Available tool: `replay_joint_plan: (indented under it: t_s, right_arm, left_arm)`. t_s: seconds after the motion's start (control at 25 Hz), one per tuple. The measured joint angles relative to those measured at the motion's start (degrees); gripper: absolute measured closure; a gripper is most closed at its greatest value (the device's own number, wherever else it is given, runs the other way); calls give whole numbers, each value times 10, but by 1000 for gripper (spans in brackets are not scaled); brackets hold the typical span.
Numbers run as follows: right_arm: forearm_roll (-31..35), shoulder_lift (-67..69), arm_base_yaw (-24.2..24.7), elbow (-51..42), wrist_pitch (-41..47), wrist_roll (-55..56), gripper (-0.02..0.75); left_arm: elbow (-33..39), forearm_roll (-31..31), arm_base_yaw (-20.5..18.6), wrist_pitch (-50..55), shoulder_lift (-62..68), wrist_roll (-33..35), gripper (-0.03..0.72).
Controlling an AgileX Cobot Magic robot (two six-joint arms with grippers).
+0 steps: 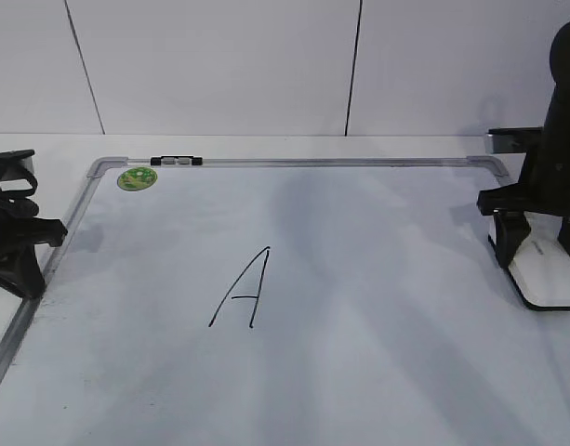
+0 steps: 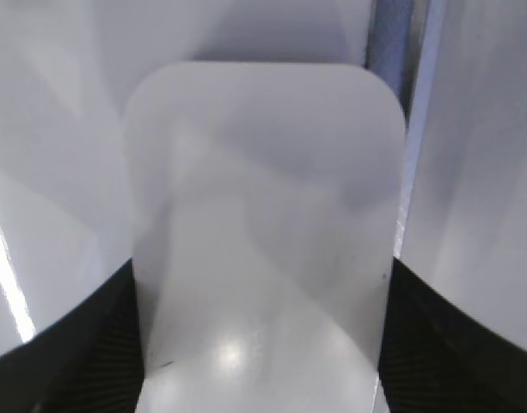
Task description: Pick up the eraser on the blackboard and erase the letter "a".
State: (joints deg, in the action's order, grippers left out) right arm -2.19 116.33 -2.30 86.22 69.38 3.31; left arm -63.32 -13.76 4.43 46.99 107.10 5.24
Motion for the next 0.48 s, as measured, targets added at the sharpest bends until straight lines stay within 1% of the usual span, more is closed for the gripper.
replay_joint_plan:
  t_s: [0.2,0.4,0.48]
  right_arm:
    - [-2,0,0,0,0,0,172]
    - [-21,2,0,0,0,0,89]
    - [-22,2,0,0,0,0,80]
  left_arm:
    - [0,0,0,-1,0,0,671]
    - [0,-1,0,-1,0,0,671]
    - [0,-1,0,-1,0,0,671]
